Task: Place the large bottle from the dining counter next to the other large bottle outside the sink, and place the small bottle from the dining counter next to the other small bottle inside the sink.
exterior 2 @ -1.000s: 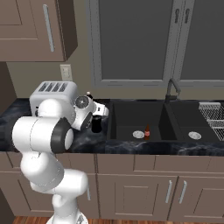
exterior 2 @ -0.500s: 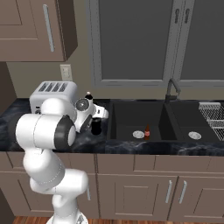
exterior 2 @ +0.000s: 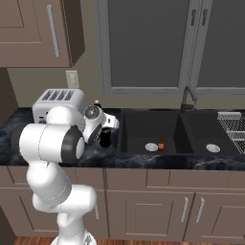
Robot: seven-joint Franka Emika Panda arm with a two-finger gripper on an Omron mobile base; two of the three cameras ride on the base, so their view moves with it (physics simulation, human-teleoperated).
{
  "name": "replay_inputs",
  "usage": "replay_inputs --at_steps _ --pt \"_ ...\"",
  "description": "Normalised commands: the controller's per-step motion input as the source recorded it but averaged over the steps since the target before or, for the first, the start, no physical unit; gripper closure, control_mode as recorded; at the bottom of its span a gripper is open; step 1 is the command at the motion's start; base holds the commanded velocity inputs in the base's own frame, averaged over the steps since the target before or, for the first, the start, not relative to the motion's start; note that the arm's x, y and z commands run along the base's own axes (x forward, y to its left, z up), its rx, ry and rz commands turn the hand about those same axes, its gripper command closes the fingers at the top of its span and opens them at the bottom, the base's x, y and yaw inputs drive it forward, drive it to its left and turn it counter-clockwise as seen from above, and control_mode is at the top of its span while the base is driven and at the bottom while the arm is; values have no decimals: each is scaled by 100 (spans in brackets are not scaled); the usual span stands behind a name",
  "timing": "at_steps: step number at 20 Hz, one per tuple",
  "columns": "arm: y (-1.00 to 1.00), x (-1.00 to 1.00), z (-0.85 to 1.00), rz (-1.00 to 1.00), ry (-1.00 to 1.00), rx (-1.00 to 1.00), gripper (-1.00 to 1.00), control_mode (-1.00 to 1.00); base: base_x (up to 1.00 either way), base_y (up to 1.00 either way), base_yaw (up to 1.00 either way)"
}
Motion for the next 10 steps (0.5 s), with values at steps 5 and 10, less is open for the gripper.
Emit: replay_inputs --at_steps 5,10 --pt "0 0 -23 3 0 0 100 -100 0 0 0" --pt "0 -1 -17 2 -1 0 -100 -100 0 0 0"
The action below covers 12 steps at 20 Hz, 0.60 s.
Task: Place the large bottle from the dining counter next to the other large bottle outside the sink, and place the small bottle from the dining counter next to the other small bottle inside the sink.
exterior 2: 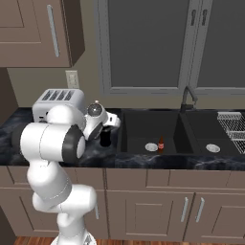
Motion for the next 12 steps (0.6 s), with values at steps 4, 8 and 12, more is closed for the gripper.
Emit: replay_inputs --at_steps 4,8,12 --pt "0 -21 0 1 -8 0 -100 -100 0 0 0" --pt "0 -36 0 4 -11 0 -100 -100 0 0 0" --pt "0 -35 0 5 -12 0 -100 -100 0 0 0"
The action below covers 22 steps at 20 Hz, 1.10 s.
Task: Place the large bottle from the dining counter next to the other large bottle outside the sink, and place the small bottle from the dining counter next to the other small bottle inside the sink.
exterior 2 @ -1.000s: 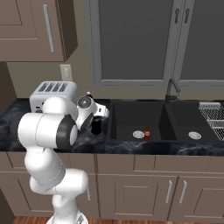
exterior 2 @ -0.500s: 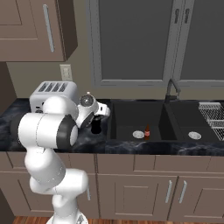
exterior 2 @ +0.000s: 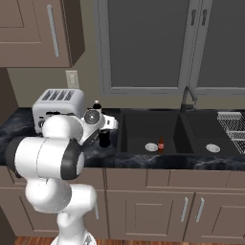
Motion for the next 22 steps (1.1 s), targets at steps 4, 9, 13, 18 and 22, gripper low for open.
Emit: replay_inputs --at_steps 4,9,13,18,22 --pt "0 -30 15 4 -13 0 -100 -100 0 0 0" --pt "0 -4 50 4 -5 0 -100 -100 0 0 0" --pt "0 0 45 2 0 -3 -100 -100 0 0 0" --pt "0 0 29 0 6 -13 -100 -100 0 0 0" --pt "0 0 21 -3 12 -18 -100 -100 0 0 0"
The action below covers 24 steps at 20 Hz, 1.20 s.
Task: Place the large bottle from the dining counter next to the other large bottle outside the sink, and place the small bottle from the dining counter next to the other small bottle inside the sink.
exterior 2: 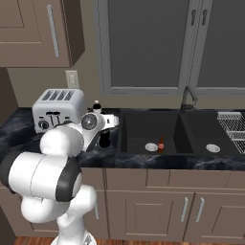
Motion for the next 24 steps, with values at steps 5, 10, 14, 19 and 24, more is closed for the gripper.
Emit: replay_inputs --at_steps 5,10,14,19,24 --pt "0 0 43 -2 11 -5 -100 -100 0 0 0" --pt "0 0 53 -1 12 1 -100 -100 0 0 0" --pt "0 0 18 0 18 6 -100 -100 0 0 0" --pt "0 0 -4 0 23 8 -100 -100 0 0 0" --pt "0 -25 -2 0 17 2 -100 -100 0 0 0"
